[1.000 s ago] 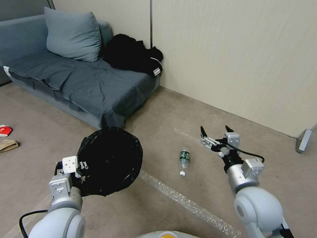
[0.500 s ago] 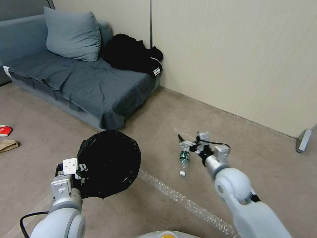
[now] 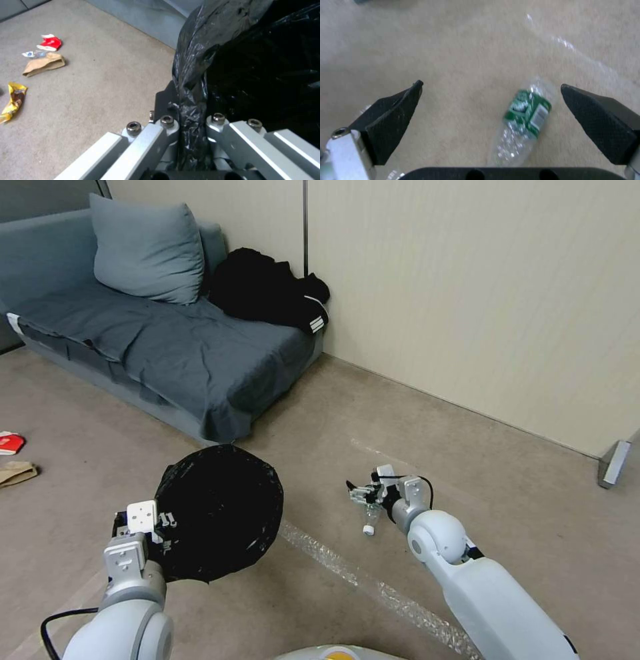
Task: Pick up the trash bin, then pick up the garbage from the floor and place it into the trash bin.
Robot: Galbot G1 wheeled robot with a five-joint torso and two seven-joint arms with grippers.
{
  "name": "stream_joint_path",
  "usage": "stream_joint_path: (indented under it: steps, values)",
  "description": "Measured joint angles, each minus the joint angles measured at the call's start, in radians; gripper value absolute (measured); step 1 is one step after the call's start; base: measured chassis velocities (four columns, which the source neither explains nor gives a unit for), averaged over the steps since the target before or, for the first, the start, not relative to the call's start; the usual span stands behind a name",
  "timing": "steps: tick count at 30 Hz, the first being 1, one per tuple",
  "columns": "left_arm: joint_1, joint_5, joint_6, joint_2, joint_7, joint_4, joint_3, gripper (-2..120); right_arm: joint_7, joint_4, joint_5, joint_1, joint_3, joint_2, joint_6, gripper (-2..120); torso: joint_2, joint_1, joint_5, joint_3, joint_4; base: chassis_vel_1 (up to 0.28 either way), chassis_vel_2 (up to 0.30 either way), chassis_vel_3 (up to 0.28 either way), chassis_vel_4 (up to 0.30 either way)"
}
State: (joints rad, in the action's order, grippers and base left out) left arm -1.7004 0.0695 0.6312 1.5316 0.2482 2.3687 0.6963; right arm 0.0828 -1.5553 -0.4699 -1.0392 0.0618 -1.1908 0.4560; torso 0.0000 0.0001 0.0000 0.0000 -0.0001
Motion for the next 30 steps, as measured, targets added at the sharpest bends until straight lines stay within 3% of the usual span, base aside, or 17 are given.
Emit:
stream_joint_path:
  steps: [30]
  values:
    - [-0.004,-0.016,-0.001,0.011,0.0,0.009,-0.011,1,-0.036,0.192,0.014,0.02,0.02,-0.077,-0.058,100,0.0,0.0,0.0,0.0,0.0,0.0,0.0,0.0,0.0]
